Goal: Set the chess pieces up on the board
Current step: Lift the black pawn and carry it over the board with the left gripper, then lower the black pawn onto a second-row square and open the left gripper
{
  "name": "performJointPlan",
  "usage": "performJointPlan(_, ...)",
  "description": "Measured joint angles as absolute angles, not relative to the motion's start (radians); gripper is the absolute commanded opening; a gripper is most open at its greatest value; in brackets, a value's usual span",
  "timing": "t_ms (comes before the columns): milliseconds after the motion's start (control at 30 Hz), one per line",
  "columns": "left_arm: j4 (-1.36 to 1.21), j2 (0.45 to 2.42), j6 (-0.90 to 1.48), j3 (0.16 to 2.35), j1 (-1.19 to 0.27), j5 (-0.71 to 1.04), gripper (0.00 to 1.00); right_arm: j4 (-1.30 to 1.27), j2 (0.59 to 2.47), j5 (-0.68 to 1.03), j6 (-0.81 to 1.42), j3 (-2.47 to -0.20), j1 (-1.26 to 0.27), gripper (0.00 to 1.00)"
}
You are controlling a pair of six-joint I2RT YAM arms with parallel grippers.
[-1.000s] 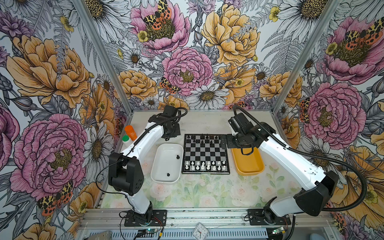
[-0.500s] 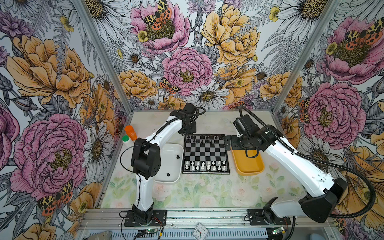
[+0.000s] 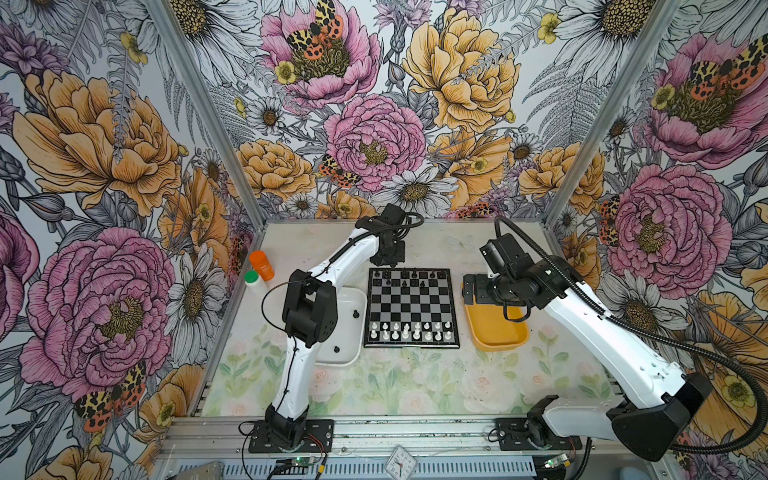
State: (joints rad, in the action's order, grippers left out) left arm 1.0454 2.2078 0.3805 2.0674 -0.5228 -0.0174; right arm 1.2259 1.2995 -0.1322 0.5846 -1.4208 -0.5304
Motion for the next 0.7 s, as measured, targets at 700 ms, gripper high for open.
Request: performJointPlan(700, 1.062, 2.302, 0.359, 2.122, -0.537, -0.009, 0.08, 1.238, 1.285, -0.131, 0.587, -1.409, -0.522, 1.0)
